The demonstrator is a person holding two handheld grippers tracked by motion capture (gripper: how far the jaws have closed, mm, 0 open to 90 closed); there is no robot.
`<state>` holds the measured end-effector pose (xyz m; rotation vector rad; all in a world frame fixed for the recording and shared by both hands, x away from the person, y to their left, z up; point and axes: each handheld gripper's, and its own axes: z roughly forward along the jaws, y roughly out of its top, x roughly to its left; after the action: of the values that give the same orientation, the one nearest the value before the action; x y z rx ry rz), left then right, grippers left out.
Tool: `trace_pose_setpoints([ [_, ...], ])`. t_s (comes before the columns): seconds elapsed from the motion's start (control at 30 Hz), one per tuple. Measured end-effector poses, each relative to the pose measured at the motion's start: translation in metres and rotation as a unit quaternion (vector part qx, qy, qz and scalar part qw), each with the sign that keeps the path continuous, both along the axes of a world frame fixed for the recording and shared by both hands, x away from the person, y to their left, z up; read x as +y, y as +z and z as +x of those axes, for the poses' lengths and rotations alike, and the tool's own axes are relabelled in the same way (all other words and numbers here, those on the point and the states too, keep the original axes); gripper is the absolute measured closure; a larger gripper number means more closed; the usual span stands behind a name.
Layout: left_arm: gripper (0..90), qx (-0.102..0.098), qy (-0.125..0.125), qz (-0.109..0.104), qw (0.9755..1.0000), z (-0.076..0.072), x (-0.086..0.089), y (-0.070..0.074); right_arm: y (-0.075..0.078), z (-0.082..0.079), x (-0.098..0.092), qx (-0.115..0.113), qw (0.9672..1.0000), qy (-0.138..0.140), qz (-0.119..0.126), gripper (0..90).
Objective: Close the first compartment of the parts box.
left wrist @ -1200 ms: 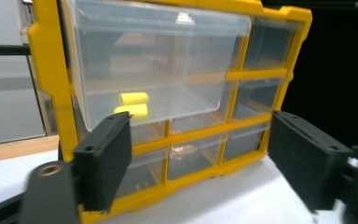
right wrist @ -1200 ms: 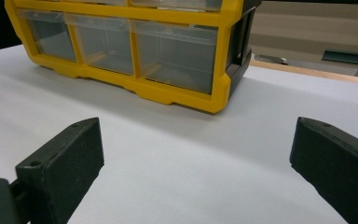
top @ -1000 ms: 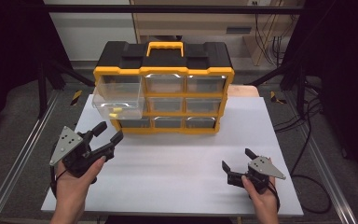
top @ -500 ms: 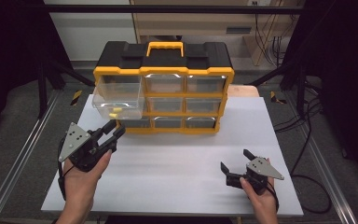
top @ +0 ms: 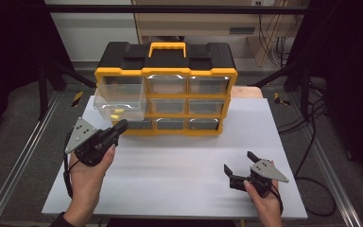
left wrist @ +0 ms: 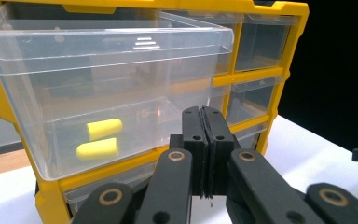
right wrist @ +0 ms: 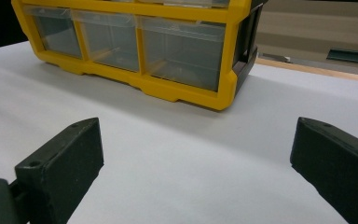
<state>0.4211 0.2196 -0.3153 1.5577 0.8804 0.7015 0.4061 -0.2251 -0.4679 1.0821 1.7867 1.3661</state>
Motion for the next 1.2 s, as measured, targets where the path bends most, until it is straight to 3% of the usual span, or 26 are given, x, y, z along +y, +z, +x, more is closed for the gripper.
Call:
trace_pose_setpoints([
  [0.13, 88.4, 0.009, 0.002, -0.002, 1.0, 0.005, 0.001, 0.001, 0.0, 0.0, 0.0, -0.002, 1.0, 0.001, -0.001, 3.0],
  [0.7, 88.1, 0.012, 0.018, 0.007, 0.9997, 0.018, -0.001, 0.004, 0.0, 0.0, 0.001, -0.001, 0.9999, -0.002, -0.011, 3.0],
  [1.2, 89.3, 0.02, 0.015, 0.005, 0.9997, 0.026, -0.004, 0.006, 0.0, 0.0, 0.001, -0.002, 0.9999, -0.004, -0.009, 3.0],
])
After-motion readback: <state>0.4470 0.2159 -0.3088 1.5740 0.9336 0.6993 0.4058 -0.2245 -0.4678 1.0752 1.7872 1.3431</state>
